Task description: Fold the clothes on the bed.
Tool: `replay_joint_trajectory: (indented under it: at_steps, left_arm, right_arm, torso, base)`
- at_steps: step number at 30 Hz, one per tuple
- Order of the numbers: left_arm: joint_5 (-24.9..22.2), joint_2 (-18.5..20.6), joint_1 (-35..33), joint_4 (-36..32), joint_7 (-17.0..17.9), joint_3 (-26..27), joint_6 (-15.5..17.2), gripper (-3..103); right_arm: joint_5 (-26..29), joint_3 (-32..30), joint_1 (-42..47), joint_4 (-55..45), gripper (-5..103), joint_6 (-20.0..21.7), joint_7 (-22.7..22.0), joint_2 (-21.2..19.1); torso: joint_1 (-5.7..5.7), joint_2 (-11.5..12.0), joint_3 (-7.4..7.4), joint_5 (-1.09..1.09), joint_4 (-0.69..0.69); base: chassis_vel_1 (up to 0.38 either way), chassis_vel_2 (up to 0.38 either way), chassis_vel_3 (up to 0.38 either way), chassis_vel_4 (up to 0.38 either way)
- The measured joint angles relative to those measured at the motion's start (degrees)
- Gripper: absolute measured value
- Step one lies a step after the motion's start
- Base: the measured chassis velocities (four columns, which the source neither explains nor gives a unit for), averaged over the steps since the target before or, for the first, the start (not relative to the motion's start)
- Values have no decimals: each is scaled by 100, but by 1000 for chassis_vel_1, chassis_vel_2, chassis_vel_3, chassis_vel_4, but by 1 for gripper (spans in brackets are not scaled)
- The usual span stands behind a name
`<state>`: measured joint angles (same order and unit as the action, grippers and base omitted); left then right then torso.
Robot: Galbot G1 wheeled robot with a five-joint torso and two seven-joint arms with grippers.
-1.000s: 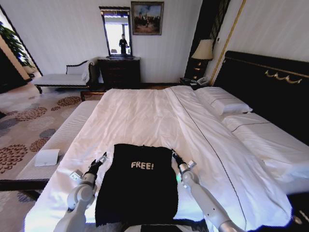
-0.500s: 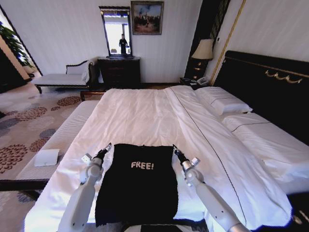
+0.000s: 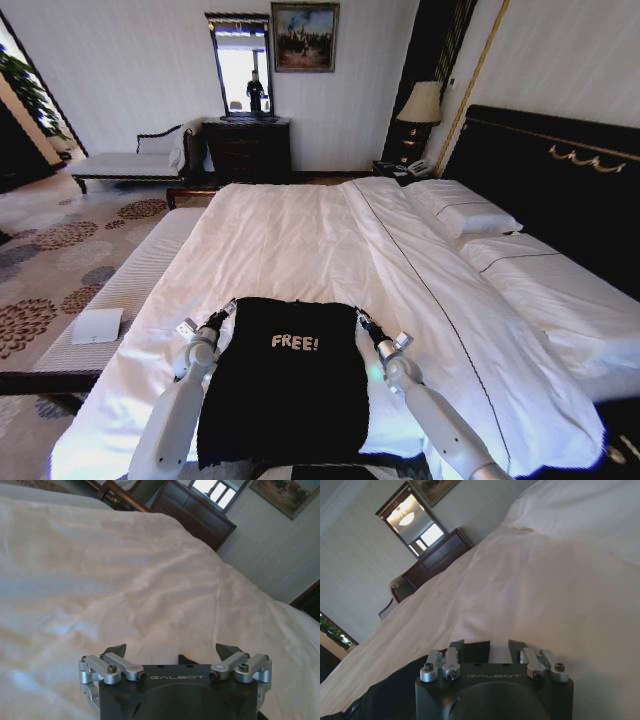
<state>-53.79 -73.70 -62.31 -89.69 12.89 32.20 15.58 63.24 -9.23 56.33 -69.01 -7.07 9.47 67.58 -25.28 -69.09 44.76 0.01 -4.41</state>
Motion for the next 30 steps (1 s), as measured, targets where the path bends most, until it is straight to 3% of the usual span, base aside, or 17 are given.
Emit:
replay_joint_trajectory:
  at_steps: [4, 5, 6, 11, 12, 15, 21, 23, 26, 28, 30]
  left_arm:
    - [-8, 41, -2, -50, 16, 14, 1, 100]
    - [-13, 52, -4, -65, 20, 18, 1, 100]
    - [-16, 62, -13, -84, 24, 23, 2, 100]
    - [-18, 58, -41, -102, 26, 27, 2, 100]
    - [-17, 48, -48, -105, 26, 29, 2, 100]
    - [-16, 41, -55, -113, 27, 33, 3, 100]
    - [-10, 22, -124, -175, 27, 66, 3, 100]
    - [-10, 22, -134, -182, 27, 70, 3, 100]
    - [-1, 24, -184, -209, 28, 95, 2, 100]
    - [3, 25, -191, -210, 28, 101, 2, 100]
    - [8, 27, -204, -210, 29, 111, 2, 100]
  right_arm:
    - [65, -24, 26, -12, 62, 11, 3, 23]
    - [110, -35, 39, -33, 62, 18, 0, 22]
    - [173, -51, 60, -67, 71, 29, -8, 15]
    - [221, -81, 113, -124, 60, 45, -13, -5]
    - [242, -90, 141, -160, 49, 53, -13, -8]
    - [251, -96, 166, -190, 44, 61, -13, -9]
    - [255, -101, 197, -196, 16, 69, -9, 38]
    - [260, -101, 192, -187, 16, 70, -9, 49]
    - [287, -102, 152, -162, 1, 71, -15, 108]
    - [288, -102, 150, -162, 1, 71, -16, 113]
    - [288, -100, 150, -166, 12, 71, -16, 123]
  torso:
    - [0, 0, 0, -1, 0]
    - [0, 0, 0, -1, 0]
    - [1, 0, -1, -1, 1]
    - [0, 0, 0, -1, 0]
    - [0, 0, 0, -1, 0]
    - [0, 0, 0, -1, 0]
    - [0, 0, 0, -1, 0]
    - [0, 0, 0, -1, 0]
    - [0, 0, 0, -1, 0]
    - [0, 0, 0, -1, 0]
    - [0, 0, 0, -1, 0]
  base:
    - [0, 0, 0, 0]
    - [0, 0, 0, 0]
    - [0, 0, 0, 0]
    - [0, 0, 0, 0]
    - [0, 0, 0, 0]
    - [0, 0, 0, 0]
    - [0, 0, 0, 0]
    - [0, 0, 0, 0]
    - [0, 0, 0, 0]
    - [0, 0, 0, 0]
    - [0, 0, 0, 0]
